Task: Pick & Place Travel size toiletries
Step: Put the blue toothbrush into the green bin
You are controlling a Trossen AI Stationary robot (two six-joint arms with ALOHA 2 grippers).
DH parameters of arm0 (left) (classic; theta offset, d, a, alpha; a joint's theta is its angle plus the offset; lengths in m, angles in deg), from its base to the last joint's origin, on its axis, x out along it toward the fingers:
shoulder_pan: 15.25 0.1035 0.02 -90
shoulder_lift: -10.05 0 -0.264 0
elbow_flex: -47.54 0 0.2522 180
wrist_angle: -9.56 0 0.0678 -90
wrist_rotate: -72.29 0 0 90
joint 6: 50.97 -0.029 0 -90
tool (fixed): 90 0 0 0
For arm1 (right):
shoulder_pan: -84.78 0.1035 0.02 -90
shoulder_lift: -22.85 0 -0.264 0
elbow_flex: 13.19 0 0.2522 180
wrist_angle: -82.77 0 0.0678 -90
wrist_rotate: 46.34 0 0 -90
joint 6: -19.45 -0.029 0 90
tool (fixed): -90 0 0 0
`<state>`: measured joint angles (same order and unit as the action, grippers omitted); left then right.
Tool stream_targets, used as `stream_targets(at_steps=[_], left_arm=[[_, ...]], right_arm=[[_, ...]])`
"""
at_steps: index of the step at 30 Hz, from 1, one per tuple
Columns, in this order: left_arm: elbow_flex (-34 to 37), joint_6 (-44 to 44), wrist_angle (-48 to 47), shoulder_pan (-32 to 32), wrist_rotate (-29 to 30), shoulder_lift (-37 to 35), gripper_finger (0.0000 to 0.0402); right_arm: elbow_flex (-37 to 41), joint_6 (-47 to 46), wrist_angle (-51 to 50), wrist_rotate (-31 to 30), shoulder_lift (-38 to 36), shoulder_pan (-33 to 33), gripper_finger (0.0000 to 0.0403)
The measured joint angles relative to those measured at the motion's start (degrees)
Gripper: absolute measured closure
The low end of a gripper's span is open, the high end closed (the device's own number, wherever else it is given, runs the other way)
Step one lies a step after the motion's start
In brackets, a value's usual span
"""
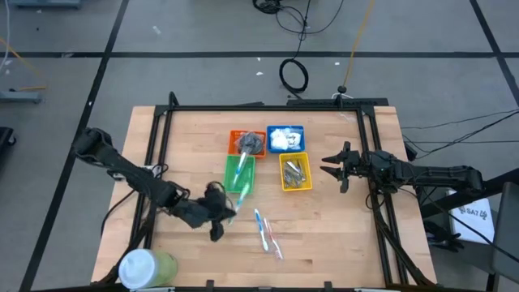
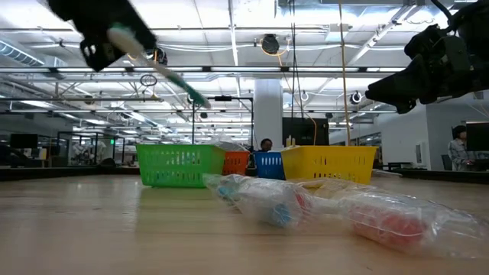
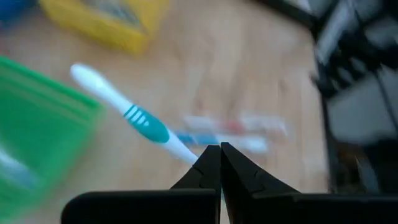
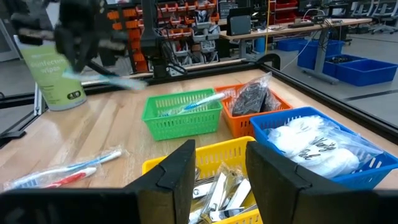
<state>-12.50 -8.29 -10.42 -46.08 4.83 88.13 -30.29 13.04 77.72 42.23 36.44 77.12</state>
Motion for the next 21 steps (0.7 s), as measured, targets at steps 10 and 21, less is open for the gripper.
stream_targets(at_steps=[10, 21], left_arm=[[0.0, -6.8, -4.2, 3.8, 22.8, -2.7, 0.0401], [1.3, -5.1, -6.3, 14.4, 18.4, 9.2, 0.0401]], right_arm=[[0.0, 0.0, 0.0, 0.0, 0.0, 0.0, 0.0273], [0.0, 0.0, 0.0, 0.0, 0.0, 0.0, 0.0273]])
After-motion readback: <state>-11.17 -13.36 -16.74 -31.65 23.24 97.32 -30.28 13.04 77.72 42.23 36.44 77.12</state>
